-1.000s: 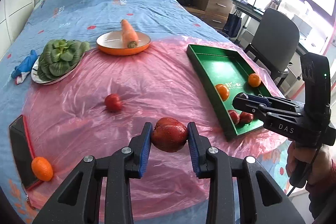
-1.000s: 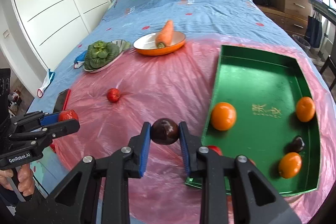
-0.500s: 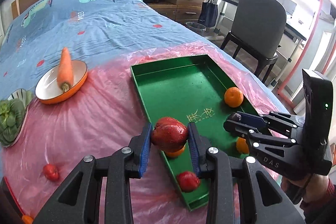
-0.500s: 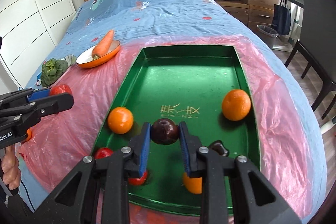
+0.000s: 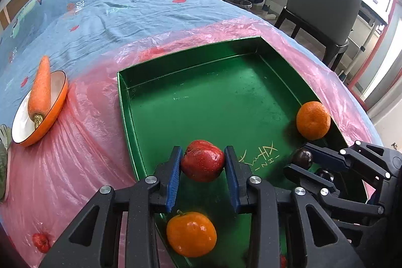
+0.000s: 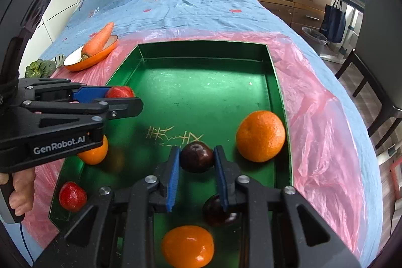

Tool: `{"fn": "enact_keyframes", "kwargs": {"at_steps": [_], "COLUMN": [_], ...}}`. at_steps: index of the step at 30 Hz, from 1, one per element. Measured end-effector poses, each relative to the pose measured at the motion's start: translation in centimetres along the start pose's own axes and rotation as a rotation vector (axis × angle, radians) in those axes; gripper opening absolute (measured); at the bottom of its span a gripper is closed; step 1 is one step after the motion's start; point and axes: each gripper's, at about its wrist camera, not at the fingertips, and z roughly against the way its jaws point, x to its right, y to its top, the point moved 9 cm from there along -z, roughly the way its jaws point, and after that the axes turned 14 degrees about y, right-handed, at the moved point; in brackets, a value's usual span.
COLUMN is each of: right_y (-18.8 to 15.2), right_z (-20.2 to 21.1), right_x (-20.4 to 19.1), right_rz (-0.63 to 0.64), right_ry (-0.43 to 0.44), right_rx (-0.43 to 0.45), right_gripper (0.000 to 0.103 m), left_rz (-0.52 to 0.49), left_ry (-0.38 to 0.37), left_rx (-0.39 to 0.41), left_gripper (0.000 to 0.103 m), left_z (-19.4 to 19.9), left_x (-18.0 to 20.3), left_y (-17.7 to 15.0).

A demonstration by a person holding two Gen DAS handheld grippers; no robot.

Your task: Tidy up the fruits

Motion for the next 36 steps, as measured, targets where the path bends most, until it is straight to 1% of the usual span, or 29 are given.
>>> {"fn": "enact_keyframes", "kwargs": {"at_steps": [7,13,14,17,20,21,22,24,30,31,32,33,34,36], "right_y": [-1.1,-1.0,-1.0,-0.9,-0.8,-0.8,-0.8,-1.0,-1.6,-1.6,-1.6,-1.6,-1.6,-1.6], "right_z": [-0.6,-0.6,-0.6,-0.5,-0.2,-0.2,-0.1,0.0,1.0,1.3,1.6,2.0,2.4,3.2], "right_x": [0.3,0.3,0.3,0.2,0.0,0.0,-0.1,-0.2,-0.8,-1.0,-1.1,-1.3,-1.4,-1.8], "right_rz": [-0.001,0.0,0.0,-0.002,-0.006,-0.008,-0.011,-0.014,-0.019,-0.022,-0.022,-0.021,-0.02,-0.023], "right_ry": [-0.007,-0.008,-0.009,-0.004,-0.005,-0.007,-0.007,-0.011,-0.019,-0.019,-0.021,-0.026,-0.03,-0.032], "right_rx": [-0.021,-0.018,-0.018,-0.013,0.002,0.003,0.004,0.001,0.008,0.013,0.018,0.026,0.032,0.043], "right_gripper": [0.042,0.042,0.042,0.042,0.043,0.043,0.044,0.044,0.047,0.054,0.07,0.077,0.082,0.082], "left_rz": [-0.007,-0.003,-0.003,-0.012,-0.012,-0.012,-0.012,-0.013,-0.018,-0.017,-0.015,-0.012,-0.007,0.005], "left_ry": [0.003,-0.002,0.006,0.03,0.026,0.03,0.035,0.044,0.048,0.05,0.051,0.05,0.049,0.048], "left_rx": [-0.041,-0.042,-0.04,-0.02,-0.012,-0.006,0.005,0.034,0.093,0.102,0.11,0.117,0.123,0.13], "left_gripper": [0.029,0.029,0.029,0.029,0.03,0.033,0.038,0.041,0.042,0.042,0.043,0.045,0.047,0.048], "left_z": [-1.5,-1.4,-1.3,-1.0,-0.4,-0.1,0.3,1.2,4.5,5.1,5.6,6.1,6.7,7.8], "left_x": [0.5,0.4,0.3,0.1,0.0,0.0,-0.1,-0.2,-0.4,-0.5,-0.6,-0.7,-0.8,-1.1], "left_y": [-0.6,-0.7,-0.7,-0.7,-1.0,-1.1,-1.1,-1.1,-1.5,-1.6,-1.6,-1.8,-2.0,-2.4]}}
